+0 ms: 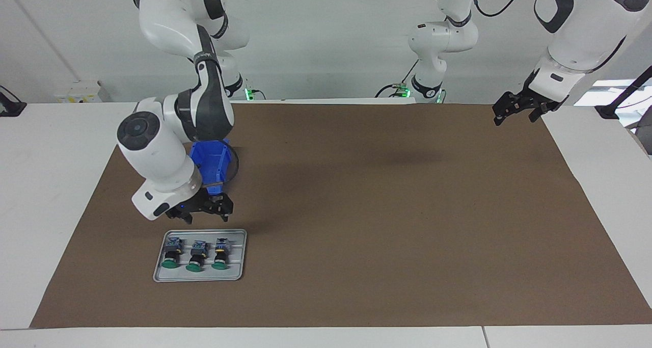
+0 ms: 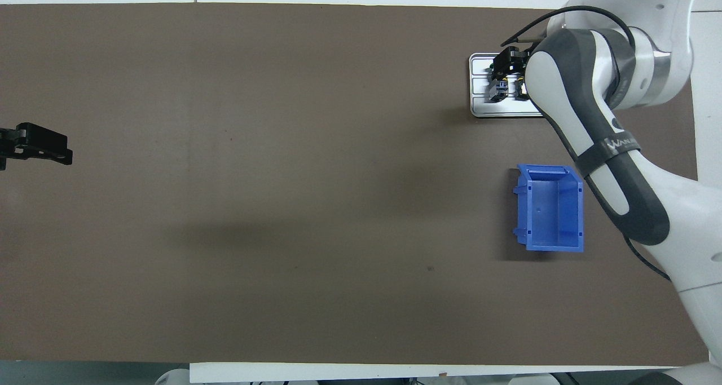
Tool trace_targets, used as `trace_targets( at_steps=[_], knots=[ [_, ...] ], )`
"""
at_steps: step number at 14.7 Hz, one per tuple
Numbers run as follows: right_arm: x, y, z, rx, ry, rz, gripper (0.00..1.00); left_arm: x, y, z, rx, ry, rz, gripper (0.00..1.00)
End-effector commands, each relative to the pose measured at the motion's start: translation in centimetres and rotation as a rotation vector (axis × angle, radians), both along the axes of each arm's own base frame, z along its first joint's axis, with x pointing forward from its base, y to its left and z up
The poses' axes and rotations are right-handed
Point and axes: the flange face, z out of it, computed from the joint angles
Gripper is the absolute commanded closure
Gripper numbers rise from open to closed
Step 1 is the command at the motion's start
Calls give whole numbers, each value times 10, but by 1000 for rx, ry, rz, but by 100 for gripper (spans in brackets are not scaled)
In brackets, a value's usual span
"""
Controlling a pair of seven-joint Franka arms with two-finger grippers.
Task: Place and press button with both arms
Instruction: 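Reach the right gripper into the metal tray and grasp a black button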
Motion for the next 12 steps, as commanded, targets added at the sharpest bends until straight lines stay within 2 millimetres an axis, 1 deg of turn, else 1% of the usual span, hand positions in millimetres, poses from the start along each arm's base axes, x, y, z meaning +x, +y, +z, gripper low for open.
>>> trace_targets(
  at_steps=[1, 2, 5, 6, 8, 12],
  knots=[
    [15, 16, -26, 25, -35, -16, 13, -8, -1, 3, 11, -9, -12, 0],
    [15, 24, -32, 19, -46, -4, 14, -7, -2, 3, 11, -12, -15, 0],
    [13, 13, -56, -49, -26, 29, 15, -9, -2, 1, 10, -7, -17, 0],
    [14, 10, -60, -59, -29, 44, 15, -9, -2, 2, 10, -7, -17, 0],
    [14, 9, -72, -60, -41, 77, 15, -9, -2, 2, 9, -9, -20, 0],
    [11, 9, -93, -58, -50, 78, 18, -9, -2, 1, 10, -4, -15, 0]
  ],
)
